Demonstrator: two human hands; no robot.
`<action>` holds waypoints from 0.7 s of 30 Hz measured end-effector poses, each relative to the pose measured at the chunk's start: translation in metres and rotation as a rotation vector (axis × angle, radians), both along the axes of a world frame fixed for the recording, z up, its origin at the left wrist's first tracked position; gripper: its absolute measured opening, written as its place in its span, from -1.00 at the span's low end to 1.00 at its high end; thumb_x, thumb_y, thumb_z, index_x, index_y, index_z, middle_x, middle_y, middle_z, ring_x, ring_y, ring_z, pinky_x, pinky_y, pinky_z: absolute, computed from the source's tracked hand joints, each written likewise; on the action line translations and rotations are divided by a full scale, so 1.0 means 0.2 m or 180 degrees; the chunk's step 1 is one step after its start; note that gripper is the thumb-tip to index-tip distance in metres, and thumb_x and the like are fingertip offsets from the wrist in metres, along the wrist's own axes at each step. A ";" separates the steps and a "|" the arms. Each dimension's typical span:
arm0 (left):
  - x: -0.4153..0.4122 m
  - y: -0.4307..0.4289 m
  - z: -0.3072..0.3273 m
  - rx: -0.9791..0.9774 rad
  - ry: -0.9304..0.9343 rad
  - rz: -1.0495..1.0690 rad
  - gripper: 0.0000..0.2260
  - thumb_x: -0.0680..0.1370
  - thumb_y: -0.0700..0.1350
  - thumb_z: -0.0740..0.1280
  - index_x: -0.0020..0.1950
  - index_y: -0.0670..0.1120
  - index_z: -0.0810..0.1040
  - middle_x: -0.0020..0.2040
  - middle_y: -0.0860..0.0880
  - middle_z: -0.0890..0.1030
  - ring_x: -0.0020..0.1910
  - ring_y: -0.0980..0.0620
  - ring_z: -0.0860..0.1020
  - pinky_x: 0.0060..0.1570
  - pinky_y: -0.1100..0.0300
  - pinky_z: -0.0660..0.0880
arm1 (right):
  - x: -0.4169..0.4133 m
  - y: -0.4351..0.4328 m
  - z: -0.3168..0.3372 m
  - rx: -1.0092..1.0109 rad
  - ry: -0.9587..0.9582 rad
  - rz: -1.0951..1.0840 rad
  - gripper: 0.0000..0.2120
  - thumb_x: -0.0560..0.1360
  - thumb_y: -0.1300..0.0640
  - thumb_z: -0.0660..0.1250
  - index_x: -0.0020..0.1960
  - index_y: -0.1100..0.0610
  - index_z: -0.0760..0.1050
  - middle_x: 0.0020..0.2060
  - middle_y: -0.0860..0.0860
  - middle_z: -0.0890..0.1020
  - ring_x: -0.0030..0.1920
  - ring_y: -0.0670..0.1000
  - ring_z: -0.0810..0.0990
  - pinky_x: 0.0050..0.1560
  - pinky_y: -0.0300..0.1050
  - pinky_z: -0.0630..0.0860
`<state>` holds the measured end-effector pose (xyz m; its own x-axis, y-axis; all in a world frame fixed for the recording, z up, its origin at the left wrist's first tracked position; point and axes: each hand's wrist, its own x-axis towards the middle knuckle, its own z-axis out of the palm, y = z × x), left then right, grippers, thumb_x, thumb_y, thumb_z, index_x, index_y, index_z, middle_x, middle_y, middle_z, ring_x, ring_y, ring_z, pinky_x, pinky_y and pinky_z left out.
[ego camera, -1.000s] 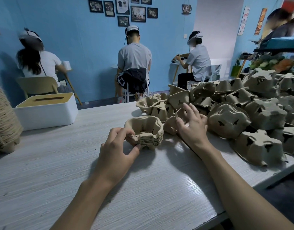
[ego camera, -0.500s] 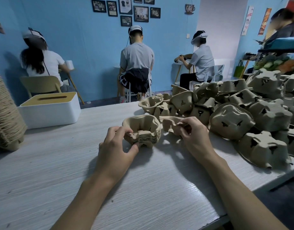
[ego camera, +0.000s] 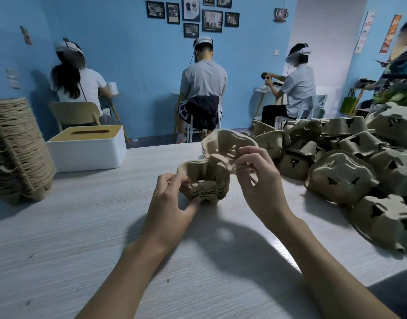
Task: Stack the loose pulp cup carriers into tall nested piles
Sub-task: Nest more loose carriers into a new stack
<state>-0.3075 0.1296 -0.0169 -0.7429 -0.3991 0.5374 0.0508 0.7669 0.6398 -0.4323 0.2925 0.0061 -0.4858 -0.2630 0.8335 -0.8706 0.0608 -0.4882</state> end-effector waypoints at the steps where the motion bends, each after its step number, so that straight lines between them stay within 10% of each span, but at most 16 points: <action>1: 0.00 0.00 0.00 -0.0012 0.0017 -0.0001 -0.69 0.47 -0.14 0.52 0.15 -0.02 0.53 0.15 0.05 0.41 0.10 0.07 0.48 0.13 0.26 0.40 | 0.00 0.00 0.01 -0.0028 -0.0045 0.0065 -0.88 0.46 0.34 0.26 -0.06 0.26 0.56 0.12 0.09 0.52 0.04 0.05 0.60 0.00 -0.26 0.53; 11: -0.01 0.02 -0.02 0.0363 0.0211 -0.0118 -0.18 0.44 -0.18 0.54 0.40 0.29 0.06 0.30 -0.05 0.43 0.26 -0.05 0.47 0.26 -0.04 0.46 | 0.04 -0.03 0.01 0.0020 -0.0556 0.0605 -0.64 0.43 0.33 0.24 0.20 0.29 0.56 0.28 0.06 0.48 0.29 -0.03 0.52 0.26 -0.11 0.52; 21: -0.01 0.02 -0.03 0.0266 -0.0019 -0.0139 -0.43 0.50 -0.09 0.48 0.42 0.20 0.32 0.23 0.02 0.41 0.17 0.08 0.47 0.14 0.31 0.31 | 0.01 -0.02 -0.04 0.0765 -0.0755 0.0184 -0.75 0.50 0.01 0.28 0.03 0.07 0.66 0.17 -0.08 0.56 0.24 -0.14 0.49 0.20 -0.23 0.39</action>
<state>-0.3097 0.1327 -0.0235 -0.7637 -0.4094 0.4992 0.0791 0.7080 0.7017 -0.4295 0.2892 -0.0028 -0.6372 -0.4709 0.6101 -0.7400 0.1524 -0.6552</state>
